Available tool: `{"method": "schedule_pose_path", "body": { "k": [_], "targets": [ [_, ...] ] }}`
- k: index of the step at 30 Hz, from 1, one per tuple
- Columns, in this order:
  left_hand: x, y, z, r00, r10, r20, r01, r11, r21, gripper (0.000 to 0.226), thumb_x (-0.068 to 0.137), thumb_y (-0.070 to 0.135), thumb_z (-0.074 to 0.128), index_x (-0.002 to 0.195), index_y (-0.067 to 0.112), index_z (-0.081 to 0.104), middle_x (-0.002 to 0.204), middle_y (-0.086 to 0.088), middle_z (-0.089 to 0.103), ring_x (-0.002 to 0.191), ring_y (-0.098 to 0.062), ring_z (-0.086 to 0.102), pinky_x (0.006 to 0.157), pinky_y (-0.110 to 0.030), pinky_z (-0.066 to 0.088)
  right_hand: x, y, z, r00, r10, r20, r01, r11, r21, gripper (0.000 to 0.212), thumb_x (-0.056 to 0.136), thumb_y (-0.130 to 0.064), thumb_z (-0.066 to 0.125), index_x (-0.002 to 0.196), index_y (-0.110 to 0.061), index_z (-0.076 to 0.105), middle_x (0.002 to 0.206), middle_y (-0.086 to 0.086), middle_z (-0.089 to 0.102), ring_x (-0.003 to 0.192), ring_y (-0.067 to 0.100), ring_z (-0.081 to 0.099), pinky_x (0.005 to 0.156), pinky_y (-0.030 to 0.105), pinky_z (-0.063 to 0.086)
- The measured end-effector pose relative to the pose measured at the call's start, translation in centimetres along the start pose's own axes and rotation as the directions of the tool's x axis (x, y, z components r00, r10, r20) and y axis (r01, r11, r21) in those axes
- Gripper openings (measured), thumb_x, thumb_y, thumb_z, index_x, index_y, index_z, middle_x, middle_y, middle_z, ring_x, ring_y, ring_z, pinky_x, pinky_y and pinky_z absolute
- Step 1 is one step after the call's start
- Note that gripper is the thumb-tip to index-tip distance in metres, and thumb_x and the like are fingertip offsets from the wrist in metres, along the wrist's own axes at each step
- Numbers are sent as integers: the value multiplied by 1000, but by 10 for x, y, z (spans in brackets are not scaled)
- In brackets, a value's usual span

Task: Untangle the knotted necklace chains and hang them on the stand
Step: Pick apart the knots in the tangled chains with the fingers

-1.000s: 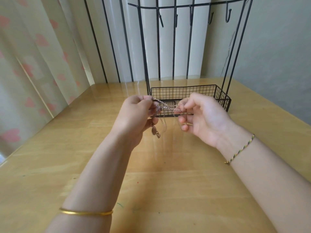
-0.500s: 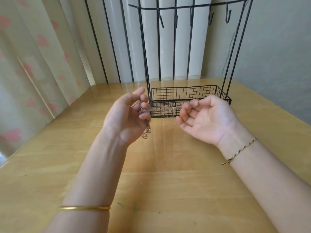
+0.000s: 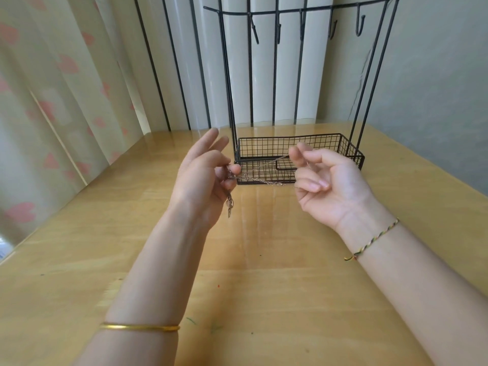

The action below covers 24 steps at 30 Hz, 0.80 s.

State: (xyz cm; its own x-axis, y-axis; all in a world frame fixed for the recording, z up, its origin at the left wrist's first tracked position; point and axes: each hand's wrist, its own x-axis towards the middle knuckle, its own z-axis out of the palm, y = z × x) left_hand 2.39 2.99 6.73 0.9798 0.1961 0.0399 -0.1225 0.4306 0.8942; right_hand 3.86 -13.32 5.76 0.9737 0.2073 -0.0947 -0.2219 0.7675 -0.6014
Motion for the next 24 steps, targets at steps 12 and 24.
{"method": "schedule_pose_path", "body": {
  "k": [12,24],
  "targets": [
    [-2,0,-2,930,360,-70,-289,838,464,52,88,-10,39,128,21,50,127,9,54,83,-3,68,50,-24,54,-3,-13,3,1000,-25,-2,21,880,-475,40,85,14,40,113,-10,57,99,14,68,35,3,28,32,13,29],
    [0,-6,0,963,260,73,-263,844,467,48,92,43,52,132,18,44,123,4,56,112,-5,54,96,-30,45,-3,-12,-3,986,-109,-129,-34,620,-784,35,77,19,35,64,-5,57,68,11,57,38,10,39,34,16,36]
  ]
}}
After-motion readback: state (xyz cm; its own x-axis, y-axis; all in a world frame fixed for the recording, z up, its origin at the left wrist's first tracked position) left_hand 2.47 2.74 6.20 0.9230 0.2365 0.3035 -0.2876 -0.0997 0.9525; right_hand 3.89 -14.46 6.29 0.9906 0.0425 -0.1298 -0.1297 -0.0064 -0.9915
